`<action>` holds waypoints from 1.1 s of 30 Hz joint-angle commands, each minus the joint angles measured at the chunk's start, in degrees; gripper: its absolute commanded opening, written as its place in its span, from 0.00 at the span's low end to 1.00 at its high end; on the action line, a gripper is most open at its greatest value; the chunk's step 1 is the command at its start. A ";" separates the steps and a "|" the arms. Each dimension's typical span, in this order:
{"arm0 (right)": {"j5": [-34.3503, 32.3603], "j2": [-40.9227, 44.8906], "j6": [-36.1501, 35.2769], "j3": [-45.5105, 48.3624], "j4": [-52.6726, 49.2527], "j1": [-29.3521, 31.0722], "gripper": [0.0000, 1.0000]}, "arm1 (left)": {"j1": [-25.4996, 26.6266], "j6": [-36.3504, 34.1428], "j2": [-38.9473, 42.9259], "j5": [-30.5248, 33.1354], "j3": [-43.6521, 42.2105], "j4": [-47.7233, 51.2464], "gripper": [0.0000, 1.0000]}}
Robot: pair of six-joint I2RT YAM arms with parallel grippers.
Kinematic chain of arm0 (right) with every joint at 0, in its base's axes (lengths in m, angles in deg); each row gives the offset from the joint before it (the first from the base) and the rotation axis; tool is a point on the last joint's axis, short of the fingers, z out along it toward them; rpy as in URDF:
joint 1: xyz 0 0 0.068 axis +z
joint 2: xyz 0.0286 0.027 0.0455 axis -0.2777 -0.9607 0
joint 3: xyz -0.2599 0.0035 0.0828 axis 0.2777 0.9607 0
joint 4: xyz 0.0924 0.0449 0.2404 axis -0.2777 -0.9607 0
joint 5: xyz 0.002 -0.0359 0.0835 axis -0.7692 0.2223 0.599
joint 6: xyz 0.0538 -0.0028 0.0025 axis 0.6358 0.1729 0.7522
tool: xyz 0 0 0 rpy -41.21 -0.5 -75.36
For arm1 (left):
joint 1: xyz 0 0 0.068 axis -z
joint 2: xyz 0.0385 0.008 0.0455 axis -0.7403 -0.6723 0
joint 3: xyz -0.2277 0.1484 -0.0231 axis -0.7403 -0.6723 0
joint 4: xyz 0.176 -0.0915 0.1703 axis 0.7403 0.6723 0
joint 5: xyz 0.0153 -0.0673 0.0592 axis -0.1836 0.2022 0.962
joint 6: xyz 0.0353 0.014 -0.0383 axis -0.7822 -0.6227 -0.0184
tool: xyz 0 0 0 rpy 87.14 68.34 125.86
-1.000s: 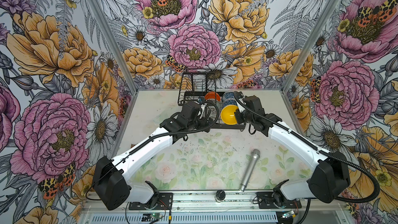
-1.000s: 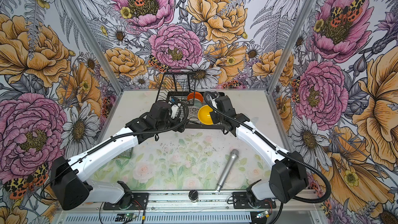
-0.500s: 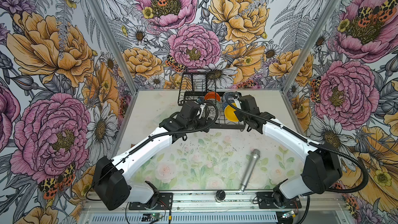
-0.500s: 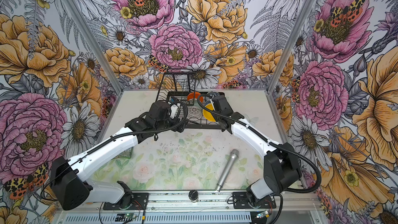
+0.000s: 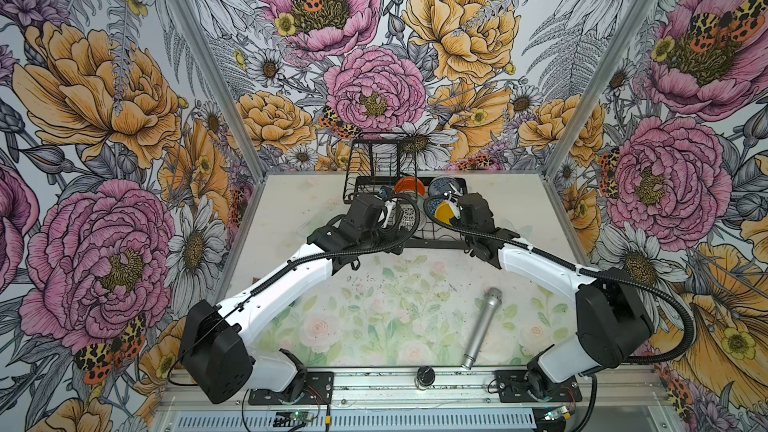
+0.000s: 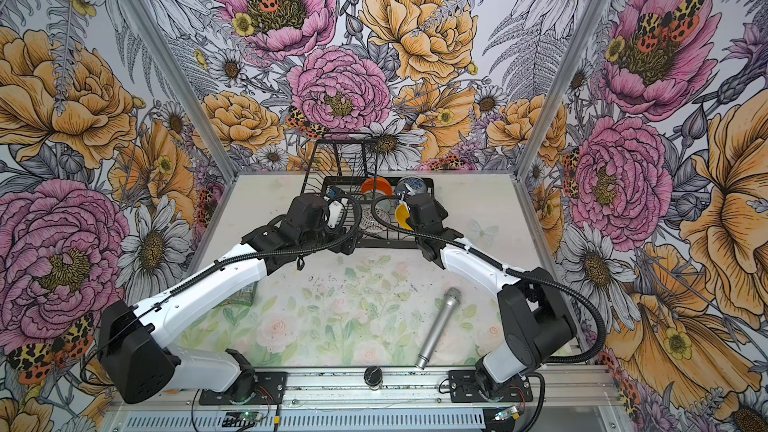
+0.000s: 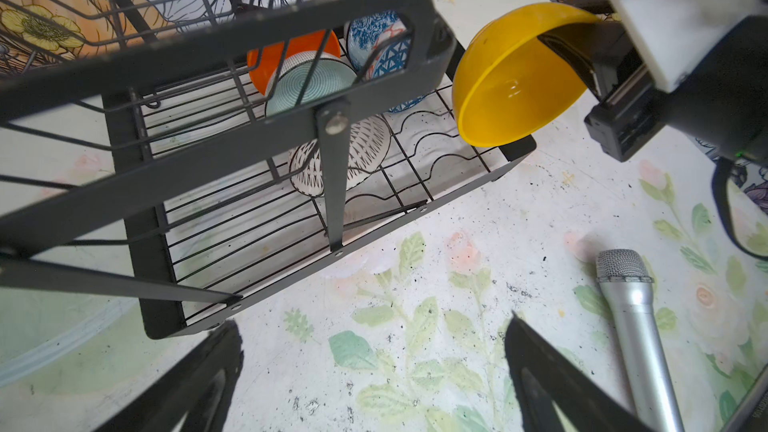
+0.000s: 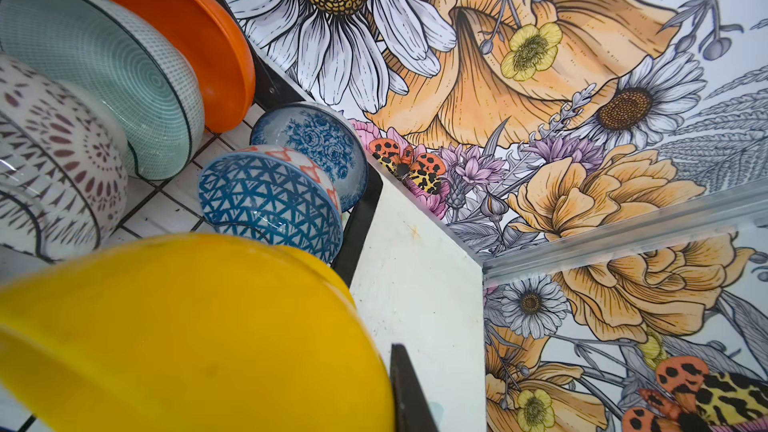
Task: Load the bowls into the dish rack
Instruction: 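Open the left gripper while the right gripper carries the yellow bowl over the rack, then lower the yellow bowl into the rack slot beside the blue bowls with the right gripper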
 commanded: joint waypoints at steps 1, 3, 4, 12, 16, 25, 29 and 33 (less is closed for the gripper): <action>-1.91 -0.49 -6.21 0.92 10.19 0.45 0.00 | -0.62 -0.96 -0.69 -1.70 -0.39 0.09 0.99; -2.53 -1.20 -8.78 1.60 12.70 0.61 0.00 | -0.70 -1.03 -0.69 -1.80 -0.37 0.10 0.99; -2.92 -1.67 -10.24 1.87 13.57 0.54 0.00 | -0.71 -0.98 -0.69 -1.80 -0.38 0.04 0.99; -6.05 -6.22 -18.21 2.40 20.52 0.63 0.00 | -0.97 -1.07 -0.52 -1.97 -0.57 0.08 0.99; -6.66 -7.75 -20.30 2.41 23.66 0.62 0.00 | -1.05 -1.03 -0.26 -2.06 -0.83 0.17 0.99; -7.15 -11.33 -25.45 2.57 29.93 0.54 0.00 | -1.24 -0.96 0.01 -1.97 -1.53 0.07 0.99; -7.08 -12.55 -26.01 2.58 31.10 0.54 0.00 | -1.33 -0.85 0.23 -1.97 -1.81 0.10 0.99; -6.85 -13.26 -26.27 2.49 31.81 0.37 0.00 | -1.40 -0.80 0.45 -1.97 -2.09 0.12 0.99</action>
